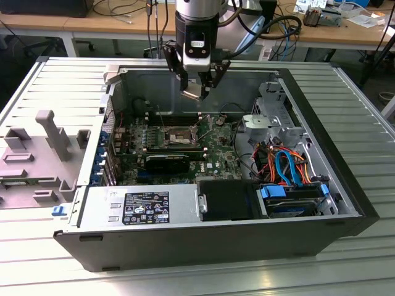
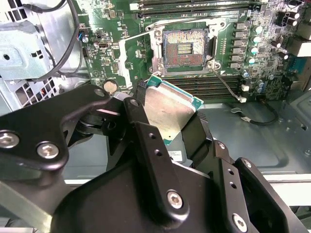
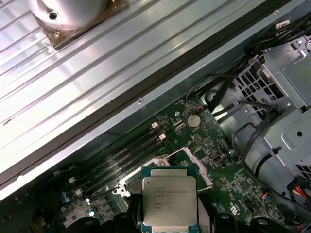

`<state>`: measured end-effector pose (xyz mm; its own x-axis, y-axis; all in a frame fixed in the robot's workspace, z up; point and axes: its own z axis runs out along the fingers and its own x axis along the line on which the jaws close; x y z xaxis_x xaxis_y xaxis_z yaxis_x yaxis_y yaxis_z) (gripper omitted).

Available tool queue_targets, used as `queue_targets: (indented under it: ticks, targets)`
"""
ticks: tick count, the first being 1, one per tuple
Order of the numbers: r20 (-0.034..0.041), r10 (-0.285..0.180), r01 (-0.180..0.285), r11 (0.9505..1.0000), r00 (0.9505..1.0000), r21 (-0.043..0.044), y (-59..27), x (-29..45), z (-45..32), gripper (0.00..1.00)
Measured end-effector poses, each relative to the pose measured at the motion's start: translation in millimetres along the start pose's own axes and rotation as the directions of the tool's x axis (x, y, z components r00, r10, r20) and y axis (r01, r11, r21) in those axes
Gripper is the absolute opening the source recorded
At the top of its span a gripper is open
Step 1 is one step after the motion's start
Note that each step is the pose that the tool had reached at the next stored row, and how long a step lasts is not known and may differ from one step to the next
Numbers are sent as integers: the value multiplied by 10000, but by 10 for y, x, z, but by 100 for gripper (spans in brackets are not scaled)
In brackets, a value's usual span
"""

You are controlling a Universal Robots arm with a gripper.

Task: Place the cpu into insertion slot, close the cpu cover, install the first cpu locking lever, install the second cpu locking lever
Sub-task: 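Place the cpu into insertion slot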

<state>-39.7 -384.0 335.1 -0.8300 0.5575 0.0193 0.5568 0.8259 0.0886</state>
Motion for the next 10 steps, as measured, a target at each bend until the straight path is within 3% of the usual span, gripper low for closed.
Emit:
queue_targets:
  ticks: [10]
  targets:
    - [30,340,-340,9994,9994,-7,0,0,3,54]
